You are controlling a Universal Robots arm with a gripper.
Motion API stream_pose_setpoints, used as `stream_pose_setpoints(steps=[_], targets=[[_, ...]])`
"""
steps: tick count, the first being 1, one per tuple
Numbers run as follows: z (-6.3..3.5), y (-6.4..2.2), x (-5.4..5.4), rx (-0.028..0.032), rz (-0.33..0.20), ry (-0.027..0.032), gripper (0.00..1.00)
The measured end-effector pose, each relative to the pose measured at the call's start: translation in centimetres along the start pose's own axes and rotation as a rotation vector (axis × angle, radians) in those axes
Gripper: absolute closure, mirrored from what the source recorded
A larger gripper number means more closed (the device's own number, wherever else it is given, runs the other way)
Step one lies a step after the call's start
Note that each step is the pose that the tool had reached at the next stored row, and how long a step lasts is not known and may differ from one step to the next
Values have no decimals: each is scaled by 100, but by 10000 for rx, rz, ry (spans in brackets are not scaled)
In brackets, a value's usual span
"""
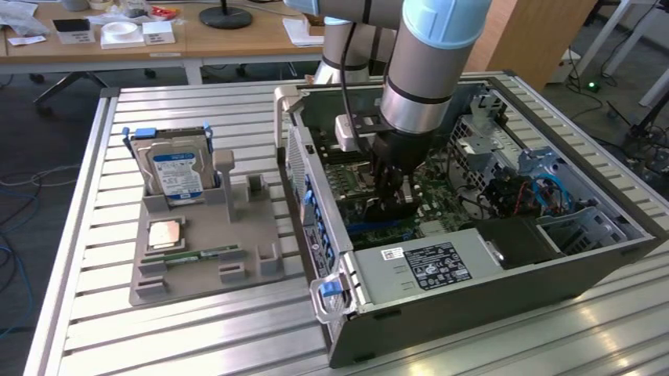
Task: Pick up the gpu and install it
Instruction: 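Insert the gpu into the slot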
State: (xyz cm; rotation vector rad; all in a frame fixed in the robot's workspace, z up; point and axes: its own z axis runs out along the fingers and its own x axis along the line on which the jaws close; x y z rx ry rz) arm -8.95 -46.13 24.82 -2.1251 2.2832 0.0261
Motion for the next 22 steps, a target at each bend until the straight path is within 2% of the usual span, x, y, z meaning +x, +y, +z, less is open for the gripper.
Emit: stream_pose_setpoints(steps=[22], targets=[[37, 5, 2, 0, 0, 0, 73]])
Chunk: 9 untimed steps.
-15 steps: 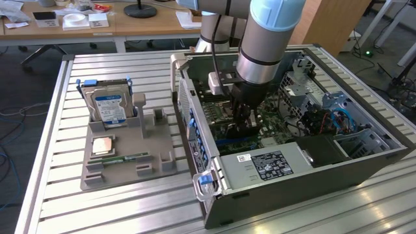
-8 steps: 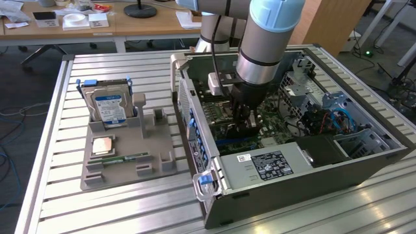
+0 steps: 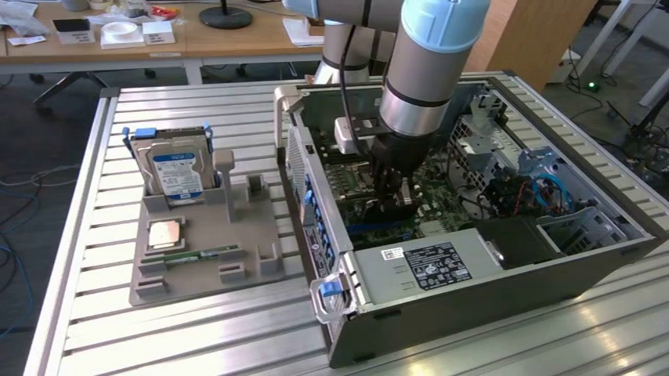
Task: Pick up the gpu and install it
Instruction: 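Insert the gpu into the slot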
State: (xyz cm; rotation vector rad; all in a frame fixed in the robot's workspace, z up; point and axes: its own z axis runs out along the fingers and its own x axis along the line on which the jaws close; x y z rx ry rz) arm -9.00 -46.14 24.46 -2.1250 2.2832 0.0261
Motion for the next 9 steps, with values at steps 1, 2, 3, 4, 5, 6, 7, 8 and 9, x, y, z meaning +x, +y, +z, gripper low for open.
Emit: stream_pose_setpoints(steps=[1, 2, 3, 4, 5, 6, 7, 8, 9], targets=[[0, 0, 0, 0, 0, 0, 73], [0, 0, 0, -1, 0, 0, 73], [0, 0, 0, 0, 0, 0, 73], [1, 0, 0, 0, 0, 0, 73], [1, 0, 0, 0, 0, 0, 73], [1, 0, 0, 0, 0, -1, 73], [1, 0, 0, 1, 0, -1, 73], [1, 0, 0, 0, 0, -1, 73], [1, 0, 0, 0, 0, -1, 73]])
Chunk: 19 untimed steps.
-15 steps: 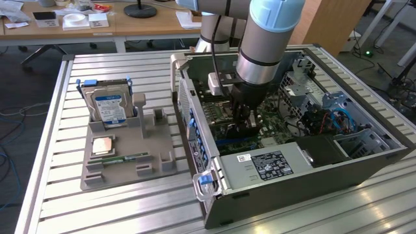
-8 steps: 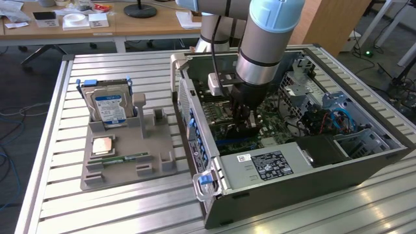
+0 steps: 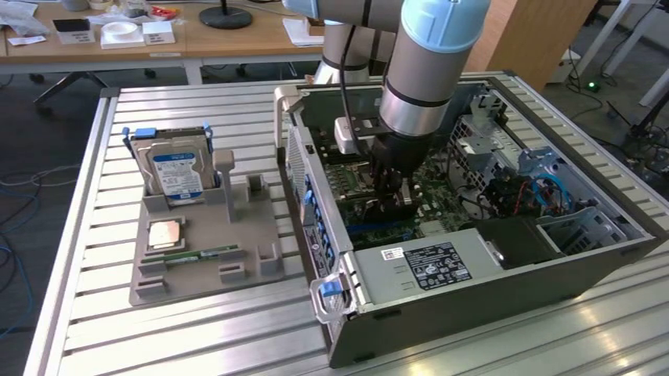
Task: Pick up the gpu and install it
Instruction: 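Insert the gpu into the slot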
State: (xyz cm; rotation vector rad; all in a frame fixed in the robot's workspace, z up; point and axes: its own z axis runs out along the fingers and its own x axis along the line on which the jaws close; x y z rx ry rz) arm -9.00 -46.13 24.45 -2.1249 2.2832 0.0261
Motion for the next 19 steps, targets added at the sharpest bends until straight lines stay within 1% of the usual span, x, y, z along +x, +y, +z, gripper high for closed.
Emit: stream_pose_setpoints(steps=[13, 14, 17, 19], targets=[[0, 0, 0, 0, 1, -1, 72], [0, 0, 0, 0, 1, -1, 66], [-1, 0, 0, 0, 0, 0, 66], [-19, 0, 0, -1, 0, -2, 66]])
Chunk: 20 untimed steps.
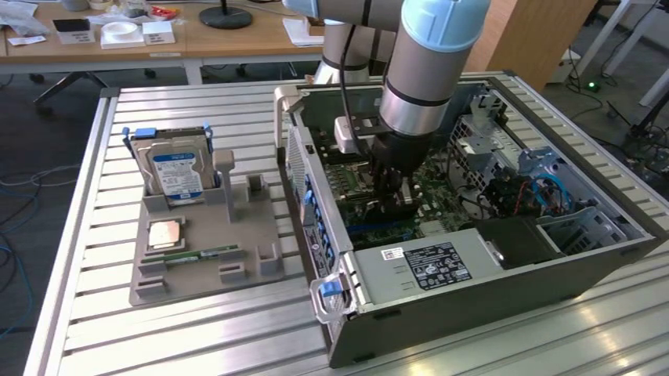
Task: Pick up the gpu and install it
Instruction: 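Insert the gpu into the slot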
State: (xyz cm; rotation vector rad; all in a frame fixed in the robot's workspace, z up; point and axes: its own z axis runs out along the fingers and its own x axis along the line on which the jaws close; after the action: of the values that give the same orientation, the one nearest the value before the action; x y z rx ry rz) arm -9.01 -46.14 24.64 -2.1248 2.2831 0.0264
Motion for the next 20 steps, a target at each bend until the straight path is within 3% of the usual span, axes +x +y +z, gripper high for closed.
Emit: stream_pose_setpoints(steps=[4, 20], targets=[[-75, 0, -2, 0, 0, 0, 66], [-75, -1, 0, 0, 0, -6, 66]])
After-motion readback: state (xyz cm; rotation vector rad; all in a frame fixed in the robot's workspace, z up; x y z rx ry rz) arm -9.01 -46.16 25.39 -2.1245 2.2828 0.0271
